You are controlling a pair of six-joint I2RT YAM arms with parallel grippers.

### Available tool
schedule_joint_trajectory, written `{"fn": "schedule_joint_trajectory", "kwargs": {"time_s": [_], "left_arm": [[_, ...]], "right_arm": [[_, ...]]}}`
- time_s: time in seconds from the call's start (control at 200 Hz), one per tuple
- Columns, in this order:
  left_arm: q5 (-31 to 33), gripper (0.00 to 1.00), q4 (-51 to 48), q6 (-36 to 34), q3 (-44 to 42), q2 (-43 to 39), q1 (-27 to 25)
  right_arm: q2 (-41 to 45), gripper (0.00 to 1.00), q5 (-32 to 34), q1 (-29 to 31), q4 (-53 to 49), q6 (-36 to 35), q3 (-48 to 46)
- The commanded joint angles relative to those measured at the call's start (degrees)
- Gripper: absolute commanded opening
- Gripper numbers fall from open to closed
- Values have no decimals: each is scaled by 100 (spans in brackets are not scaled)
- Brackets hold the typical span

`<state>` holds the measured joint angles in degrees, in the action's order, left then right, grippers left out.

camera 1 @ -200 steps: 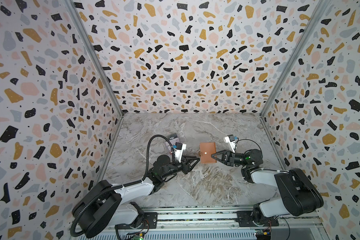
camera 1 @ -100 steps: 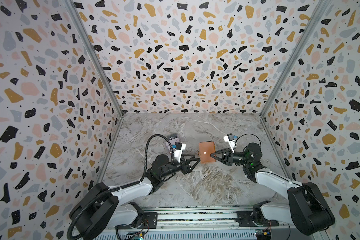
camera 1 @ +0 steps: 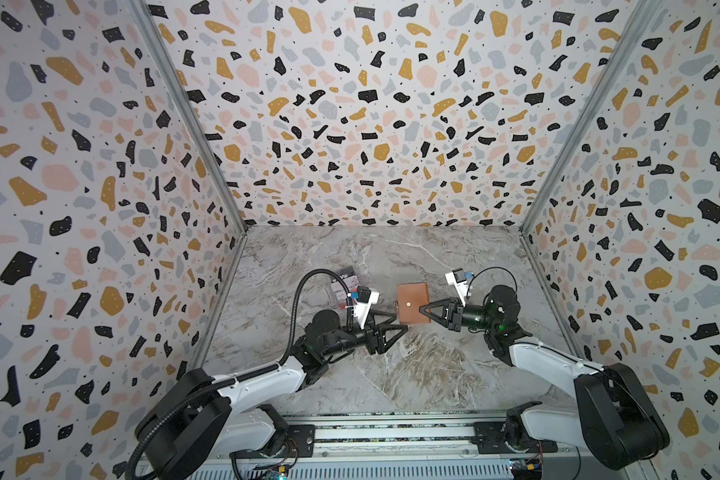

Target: Take the credit cards out of the card holder

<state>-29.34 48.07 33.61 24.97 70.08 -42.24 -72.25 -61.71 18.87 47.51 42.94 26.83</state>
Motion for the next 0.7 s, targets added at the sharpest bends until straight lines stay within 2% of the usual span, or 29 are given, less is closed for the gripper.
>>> {"fn": "schedule_joint_trajectory", "kwargs": {"time_s": [0.0,0.125,0.285,0.48,0.596,0.696], "left_arm": [[547,72,-138,-42,259,85,-30],[1140,73,-406,88,362,193,-30],[1093,72,-162,286,391,338,-30],[1071,64,67,435,302,352,-20],[899,59,658,722,144,374,-2],[792,50,1115,979,39,408,60]], "right_arm": [[120,3,-38,81,127,-141,103],[137,3,-91,134,105,-193,103],[133,3,-165,134,212,-117,81],[101,2,-384,75,696,217,4],[12,2,-605,24,1292,625,-102],[-14,2,-691,7,1568,809,-161]]}}
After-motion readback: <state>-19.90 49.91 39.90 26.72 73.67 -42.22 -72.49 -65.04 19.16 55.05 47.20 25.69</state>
